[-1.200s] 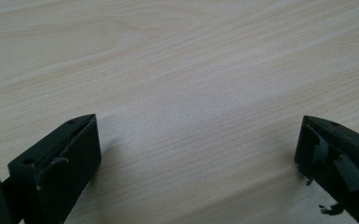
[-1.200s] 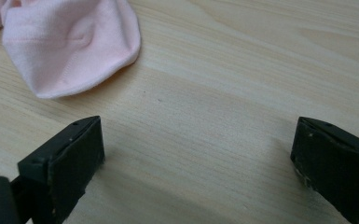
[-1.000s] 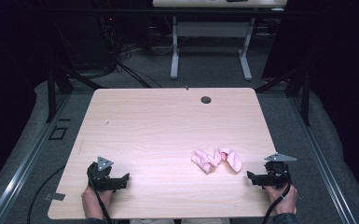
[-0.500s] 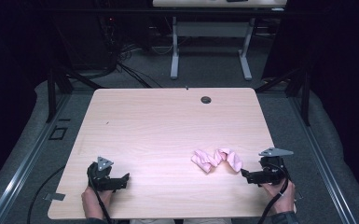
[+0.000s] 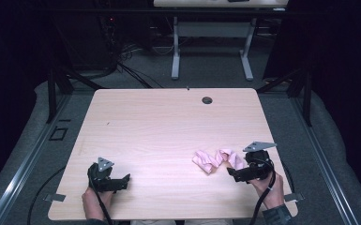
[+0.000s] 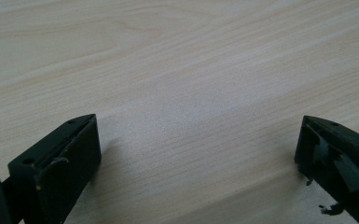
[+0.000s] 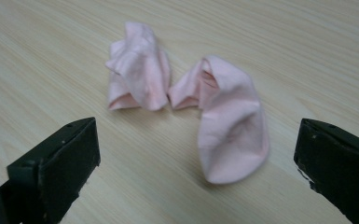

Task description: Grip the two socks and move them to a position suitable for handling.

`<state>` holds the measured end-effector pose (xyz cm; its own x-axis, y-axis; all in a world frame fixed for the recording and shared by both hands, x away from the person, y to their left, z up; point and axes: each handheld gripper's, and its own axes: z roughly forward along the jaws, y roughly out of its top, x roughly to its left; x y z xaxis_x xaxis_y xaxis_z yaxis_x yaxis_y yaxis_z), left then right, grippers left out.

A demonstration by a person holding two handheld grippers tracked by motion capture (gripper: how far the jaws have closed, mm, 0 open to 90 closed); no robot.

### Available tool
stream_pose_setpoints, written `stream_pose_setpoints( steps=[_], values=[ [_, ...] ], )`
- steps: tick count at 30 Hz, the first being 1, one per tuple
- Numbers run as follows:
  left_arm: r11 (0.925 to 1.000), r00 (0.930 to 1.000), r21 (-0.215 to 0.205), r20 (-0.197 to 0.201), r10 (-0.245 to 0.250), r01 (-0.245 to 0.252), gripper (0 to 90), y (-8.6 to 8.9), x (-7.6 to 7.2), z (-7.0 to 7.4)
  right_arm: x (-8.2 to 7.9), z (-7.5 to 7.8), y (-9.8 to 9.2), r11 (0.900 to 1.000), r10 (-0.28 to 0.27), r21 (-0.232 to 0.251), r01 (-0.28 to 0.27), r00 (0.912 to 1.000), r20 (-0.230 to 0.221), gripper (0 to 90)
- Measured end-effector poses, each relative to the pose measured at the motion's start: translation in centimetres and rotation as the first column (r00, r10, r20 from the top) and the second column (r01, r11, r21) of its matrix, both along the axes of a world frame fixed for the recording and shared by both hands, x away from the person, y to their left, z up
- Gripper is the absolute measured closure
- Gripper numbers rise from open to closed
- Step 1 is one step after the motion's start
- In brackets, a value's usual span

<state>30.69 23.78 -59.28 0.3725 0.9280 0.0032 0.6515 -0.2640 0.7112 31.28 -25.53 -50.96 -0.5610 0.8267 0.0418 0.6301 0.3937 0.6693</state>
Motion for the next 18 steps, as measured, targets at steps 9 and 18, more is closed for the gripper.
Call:
stream_pose_setpoints(
  steps=[9,18],
  values=[
    [1.0,1.0,0.0,0.001,0.0,0.0,0.1,0.0,0.0,0.0,1.5,0.5,3.9,0.994,0.099,-0.036,-0.1,0.9948,-0.02,0.0],
    [1.0,1.0,0.0,0.0,0.0,0.0,0.1,0.0,0.0,0.0,3.4,0.0,7.2,0.977,0.191,-0.08,-0.196,0.9793,-0.068,16.3]
  ],
)
